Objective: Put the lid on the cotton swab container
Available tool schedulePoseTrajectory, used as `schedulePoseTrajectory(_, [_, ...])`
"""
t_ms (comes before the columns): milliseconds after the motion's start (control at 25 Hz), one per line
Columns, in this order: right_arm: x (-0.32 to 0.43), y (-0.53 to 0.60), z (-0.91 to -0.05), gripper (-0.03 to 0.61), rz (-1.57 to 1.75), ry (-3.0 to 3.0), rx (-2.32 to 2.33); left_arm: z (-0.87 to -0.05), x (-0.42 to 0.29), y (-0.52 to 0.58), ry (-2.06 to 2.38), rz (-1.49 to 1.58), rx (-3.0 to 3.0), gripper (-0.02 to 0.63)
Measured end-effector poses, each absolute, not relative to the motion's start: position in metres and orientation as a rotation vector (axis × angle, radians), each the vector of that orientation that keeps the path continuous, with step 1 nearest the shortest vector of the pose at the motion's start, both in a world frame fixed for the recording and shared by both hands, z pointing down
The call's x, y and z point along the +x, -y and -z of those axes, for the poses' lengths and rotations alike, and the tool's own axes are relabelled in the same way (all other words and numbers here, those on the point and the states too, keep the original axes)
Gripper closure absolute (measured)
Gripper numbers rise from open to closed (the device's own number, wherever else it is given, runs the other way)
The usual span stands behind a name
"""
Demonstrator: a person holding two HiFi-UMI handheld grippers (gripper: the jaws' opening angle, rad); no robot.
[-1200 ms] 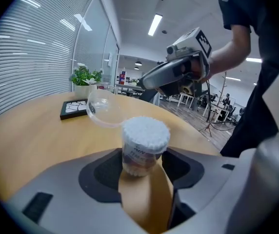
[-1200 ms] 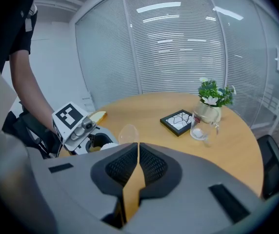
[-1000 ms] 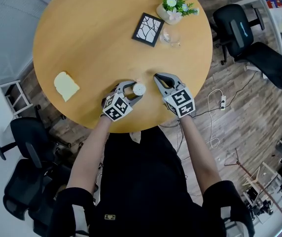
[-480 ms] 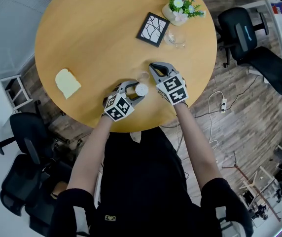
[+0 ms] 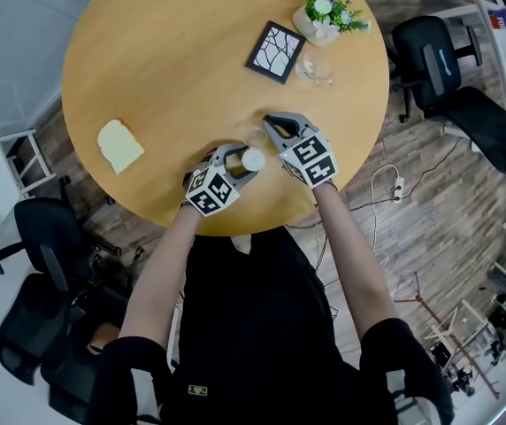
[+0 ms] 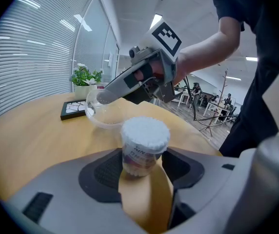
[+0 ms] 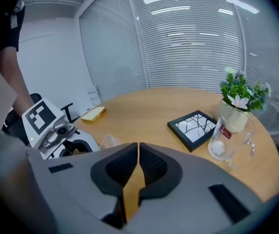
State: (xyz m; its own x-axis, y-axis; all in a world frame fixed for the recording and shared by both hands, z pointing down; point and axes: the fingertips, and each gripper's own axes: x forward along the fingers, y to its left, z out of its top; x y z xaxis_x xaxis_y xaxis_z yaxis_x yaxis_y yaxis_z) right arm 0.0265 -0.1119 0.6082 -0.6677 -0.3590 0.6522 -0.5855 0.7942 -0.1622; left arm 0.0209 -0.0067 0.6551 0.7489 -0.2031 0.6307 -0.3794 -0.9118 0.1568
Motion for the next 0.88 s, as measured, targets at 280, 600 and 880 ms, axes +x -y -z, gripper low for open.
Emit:
schedulePoseTrajectory(280, [0.027,0.104,-0.599,0.571,-0.481,2.392,0.675,-0.654,0.02,0.007,0.456,-0.918,2.672,0.359])
schedulePoseTrajectory(600, [0.026,0.094,-0.59,0.571,-0.452,2.409,0.64,-0.655,0.02,0.006,0.455,-0.921,2.671,0.359])
schedulePoseTrajectory(880, [0.012,0.079,-0.572,0.571,-0.478,2.506,0.495,-0.655,0.02,0.006,0.455,-0.918,2.671,0.359])
